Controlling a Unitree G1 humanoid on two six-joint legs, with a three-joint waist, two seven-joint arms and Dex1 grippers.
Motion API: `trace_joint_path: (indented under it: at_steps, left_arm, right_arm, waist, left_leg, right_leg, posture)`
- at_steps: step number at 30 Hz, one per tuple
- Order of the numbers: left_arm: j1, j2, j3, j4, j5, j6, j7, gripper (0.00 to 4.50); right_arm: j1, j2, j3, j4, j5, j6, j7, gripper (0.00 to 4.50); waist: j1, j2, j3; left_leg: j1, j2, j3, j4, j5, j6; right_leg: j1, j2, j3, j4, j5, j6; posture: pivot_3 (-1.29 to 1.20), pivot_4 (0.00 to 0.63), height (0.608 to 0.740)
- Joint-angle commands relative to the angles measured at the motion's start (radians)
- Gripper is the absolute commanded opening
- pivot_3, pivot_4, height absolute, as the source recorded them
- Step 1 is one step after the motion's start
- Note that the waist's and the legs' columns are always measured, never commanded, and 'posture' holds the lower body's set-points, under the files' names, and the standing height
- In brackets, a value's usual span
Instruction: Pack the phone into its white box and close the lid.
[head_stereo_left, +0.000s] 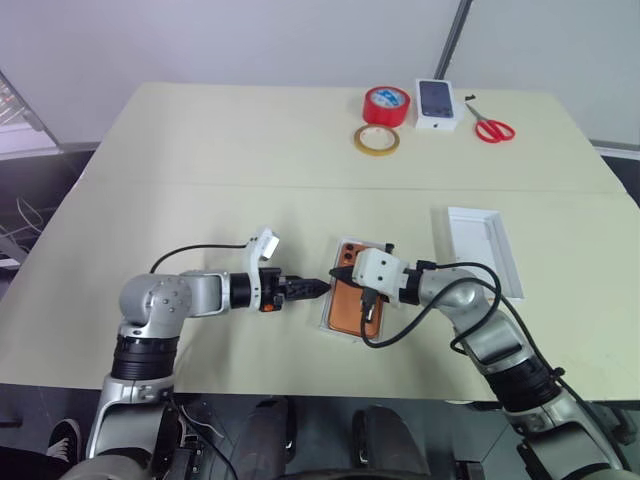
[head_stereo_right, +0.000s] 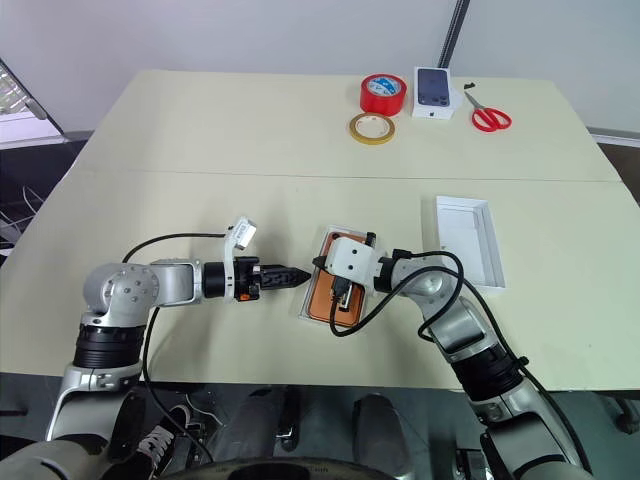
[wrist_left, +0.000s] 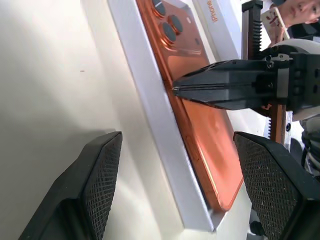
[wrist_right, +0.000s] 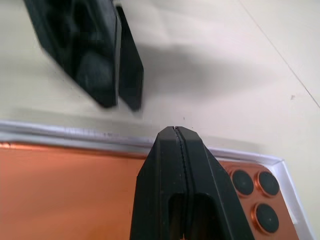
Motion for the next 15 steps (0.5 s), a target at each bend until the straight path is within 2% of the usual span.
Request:
trace_joint_path:
  at_steps: [1, 5, 10, 15]
  left_arm:
    - [0.011, 0.012, 0.022, -0.045, -0.013, -0.052, -0.031, 3.74]
    - [0.015, 0.019, 0.025, -0.045, 0.022, -0.137, -0.037, 3.74]
    - [0.026, 0.046, 0.012, -0.024, 0.070, -0.242, -0.061, 3.74]
    - [0.034, 0.062, -0.003, -0.001, 0.092, -0.286, -0.094, 3.74]
  right_arm:
    - [-0.002, -0.017, -0.004, -0.009, -0.016, -0.027, 0.002, 0.00]
    - [-0.001, -0.034, -0.040, -0.031, 0.016, -0.009, 0.020, 0.00]
    - [0.001, -0.031, -0.124, -0.073, 0.131, 0.072, 0.037, 0.00]
    - [0.043, -0.085, -0.111, -0.072, 0.099, 0.044, 0.056, 0.00]
  waist:
    - [-0.001, 0.000, 0.000]
    - [-0.001, 0.000, 0.000]
    - [-0.001, 0.000, 0.000]
    - [0.003, 0.000, 0.000]
  left_leg:
    - [0.000, 0.000, 0.000, 0.000, 0.000, 0.000]
    - [0.000, 0.000, 0.000, 0.000, 0.000, 0.000]
    - [0.000, 0.000, 0.000, -0.001, 0.000, 0.000]
    - [0.000, 0.000, 0.000, -0.001, 0.000, 0.000]
  right_leg:
    - [0.000, 0.000, 0.000, 0.000, 0.000, 0.000]
    - [0.000, 0.000, 0.000, 0.000, 0.000, 0.000]
    - [0.000, 0.000, 0.000, 0.000, 0.000, 0.000]
    - [0.000, -0.001, 0.000, -0.001, 0.000, 0.000]
  posture:
    - [0.00, 0.150, 0.728]
    - [0.00, 0.150, 0.728]
    - [0.00, 0.150, 0.728]
    - [0.00, 0.150, 0.728]
